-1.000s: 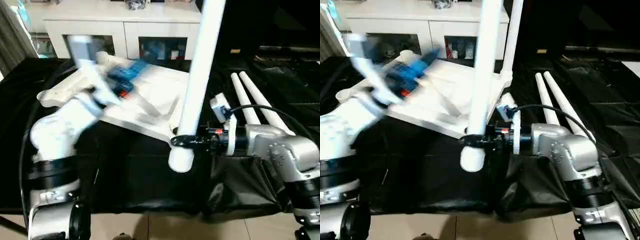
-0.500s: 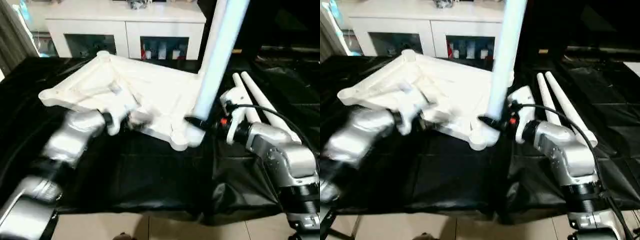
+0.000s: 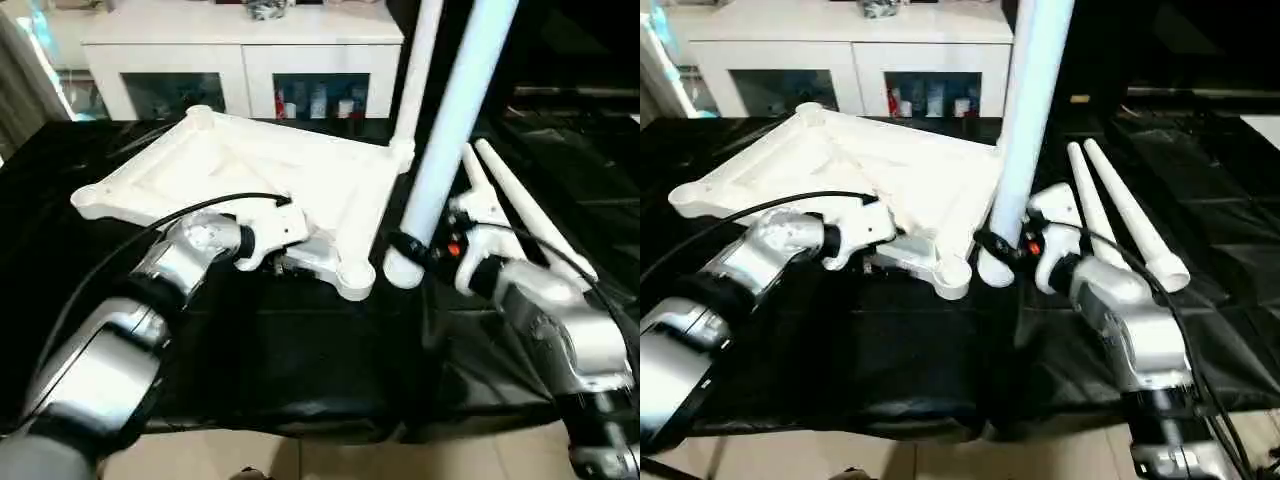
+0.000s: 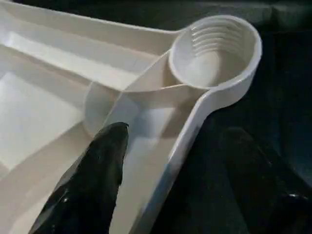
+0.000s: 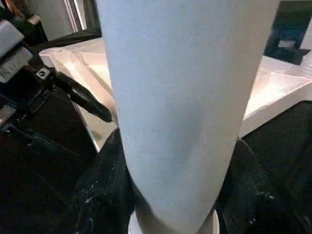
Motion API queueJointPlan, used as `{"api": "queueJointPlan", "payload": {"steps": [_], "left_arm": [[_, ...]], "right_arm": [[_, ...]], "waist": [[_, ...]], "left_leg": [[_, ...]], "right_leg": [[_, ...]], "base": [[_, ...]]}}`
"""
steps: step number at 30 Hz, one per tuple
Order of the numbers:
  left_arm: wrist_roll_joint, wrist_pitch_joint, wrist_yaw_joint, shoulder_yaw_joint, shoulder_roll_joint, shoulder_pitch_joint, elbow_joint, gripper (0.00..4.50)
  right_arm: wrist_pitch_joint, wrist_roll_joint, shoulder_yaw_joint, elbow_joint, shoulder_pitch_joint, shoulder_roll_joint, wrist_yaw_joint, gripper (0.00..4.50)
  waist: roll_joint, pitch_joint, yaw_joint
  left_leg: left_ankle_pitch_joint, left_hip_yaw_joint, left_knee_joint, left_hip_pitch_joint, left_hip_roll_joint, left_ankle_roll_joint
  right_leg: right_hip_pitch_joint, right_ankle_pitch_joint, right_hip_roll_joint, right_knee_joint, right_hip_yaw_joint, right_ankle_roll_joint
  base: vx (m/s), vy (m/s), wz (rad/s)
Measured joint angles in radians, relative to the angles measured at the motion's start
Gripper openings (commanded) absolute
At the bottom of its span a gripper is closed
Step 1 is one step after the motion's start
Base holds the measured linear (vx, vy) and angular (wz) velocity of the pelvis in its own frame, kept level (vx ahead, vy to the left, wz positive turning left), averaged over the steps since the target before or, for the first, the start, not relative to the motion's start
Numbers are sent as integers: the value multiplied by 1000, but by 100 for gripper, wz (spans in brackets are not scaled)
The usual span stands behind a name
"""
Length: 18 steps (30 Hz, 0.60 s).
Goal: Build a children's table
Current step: Insert table leg to table base
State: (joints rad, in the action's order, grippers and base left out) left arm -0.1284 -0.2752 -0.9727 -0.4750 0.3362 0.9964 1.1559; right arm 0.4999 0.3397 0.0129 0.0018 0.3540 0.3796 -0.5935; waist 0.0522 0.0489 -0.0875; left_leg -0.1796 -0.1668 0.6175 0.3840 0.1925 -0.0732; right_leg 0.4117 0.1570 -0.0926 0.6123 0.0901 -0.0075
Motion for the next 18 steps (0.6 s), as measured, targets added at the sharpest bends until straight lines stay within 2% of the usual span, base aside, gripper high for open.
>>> {"api": "queueJointPlan", "payload": {"steps": [6,10,18], "left_arm": [[-77,-26,128,-29,-45,48,93,257],[-89,-12,157,-24,-77,50,125,226],[-155,34,205,-31,-86,50,186,168]], "right_arm": [[3,1,-8,-39,-31,14,9,186],[13,2,-6,-62,-42,10,9,186],[21,3,-6,-100,-70,25,10,186]], "waist": [[15,-3,1],[21,-4,1],[36,-4,5]], "left_leg": [[0,1,0,-2,0,0],[2,1,0,-1,0,3],[2,1,0,-1,0,3]], "right_leg": [[-3,0,0,-1,1,0],[-3,-1,0,-1,1,0],[-3,-1,0,-2,2,0]], "base": [[0,0,0],[0,0,0],[0,0,0]]}}
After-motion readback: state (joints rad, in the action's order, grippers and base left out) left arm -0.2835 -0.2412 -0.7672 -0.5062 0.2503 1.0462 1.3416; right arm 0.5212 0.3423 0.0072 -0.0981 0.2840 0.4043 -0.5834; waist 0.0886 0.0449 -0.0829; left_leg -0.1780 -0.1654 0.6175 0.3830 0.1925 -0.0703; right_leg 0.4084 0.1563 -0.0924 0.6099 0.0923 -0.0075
